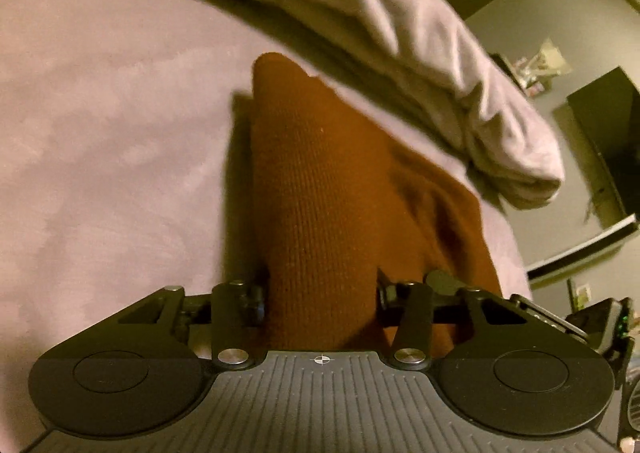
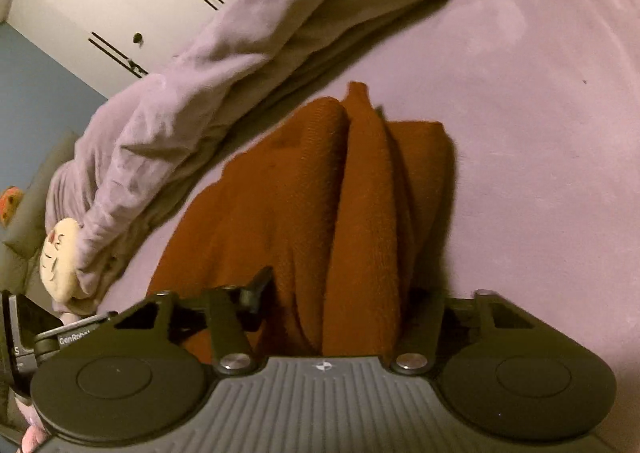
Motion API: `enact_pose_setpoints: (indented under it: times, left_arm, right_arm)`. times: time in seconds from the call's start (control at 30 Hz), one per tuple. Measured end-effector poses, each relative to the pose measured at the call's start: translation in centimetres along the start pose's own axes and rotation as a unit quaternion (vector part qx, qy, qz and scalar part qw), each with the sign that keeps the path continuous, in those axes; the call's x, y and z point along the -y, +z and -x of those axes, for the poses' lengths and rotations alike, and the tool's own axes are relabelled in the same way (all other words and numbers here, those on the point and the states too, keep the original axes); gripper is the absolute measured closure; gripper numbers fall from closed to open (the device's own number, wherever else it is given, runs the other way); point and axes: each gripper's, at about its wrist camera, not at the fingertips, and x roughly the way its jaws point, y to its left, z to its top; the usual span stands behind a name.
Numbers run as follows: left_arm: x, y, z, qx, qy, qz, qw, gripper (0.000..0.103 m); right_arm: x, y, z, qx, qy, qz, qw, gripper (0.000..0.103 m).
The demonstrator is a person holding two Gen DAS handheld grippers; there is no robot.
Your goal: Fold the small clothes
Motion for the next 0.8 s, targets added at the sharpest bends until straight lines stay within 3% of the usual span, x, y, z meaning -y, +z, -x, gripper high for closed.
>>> enact_pose_setpoints:
  times: [0.07,0.13,0.23,0.3,0.33,0.4,0.47,0.5,0.57,0.63,0.7,0.73,0.8]
  left_arm:
    - [0.0,-0.2,2.6,0.014,0.002,-0.004,0.9999,0.055]
    - [-0.6,-1.0,5.4,0.020,0.021,-0.005,0.9996,0.051]
    - [-1.6,-2.7,7.6,0.009,0.120,-0.042,0.9918,0.043]
    - [-1.3,-4.8,9.8,0.030,0.189,-0.086,0.9778,0.036]
    - [-0.9,-6.1,11.1,0.046,0.200,-0.101,0.9735,0.019]
    - [0.0,-8.6,13.4,0.077,0.210,-0.108,0.9687,0.007]
    - [0.6,-10.4,14.4,0.093,0.215,-0.119,0.9649,0.006]
    - [0.8,-10.9,13.9,0.084,0.217,-0.120,0.9651,0.006]
    - [0.6,-11.4,11.8,0.046,0.241,-0.117,0.9622,0.005]
    - [-0.1,-11.3,10.2,0.010,0.285,-0.116,0.9515,0.005]
    - [0.1,-11.6,9.5,-0.003,0.329,-0.113,0.9375,0.012]
    - [0.1,-12.0,10.1,0.003,0.332,-0.113,0.9363,0.009]
    - [0.6,-12.9,11.7,0.028,0.316,-0.101,0.9429,0.005]
  right_arm:
    - [-0.4,-0.2,0.4,-0.003,0.036,-0.020,0.999,0.063]
    - [-1.9,-1.1,0.4,-0.018,0.048,0.006,0.999,0.064]
    - [-4.2,-3.6,0.2,-0.044,0.062,0.048,0.996,0.061]
    - [-5.5,-5.5,0.3,-0.046,0.013,0.075,0.996,0.053]
    - [-6.3,-6.5,1.0,-0.029,-0.017,0.100,0.994,0.047]
    - [-8.4,-8.7,3.4,0.019,-0.077,0.152,0.985,0.041]
    - [-10.2,-11.0,5.5,0.048,-0.098,0.184,0.977,0.036]
    - [-10.7,-12.0,6.0,0.047,-0.097,0.200,0.974,0.035]
    - [-11.3,-13.2,5.8,0.045,-0.152,0.234,0.959,0.035]
    - [-10.7,-13.1,4.4,0.027,-0.194,0.246,0.949,0.030]
    - [-10.2,-12.5,4.4,0.021,-0.202,0.225,0.953,0.025]
    - [-10.3,-12.4,5.2,0.023,-0.210,0.219,0.953,0.025]
    - [-11.4,-12.5,6.3,0.036,-0.241,0.228,0.943,0.024]
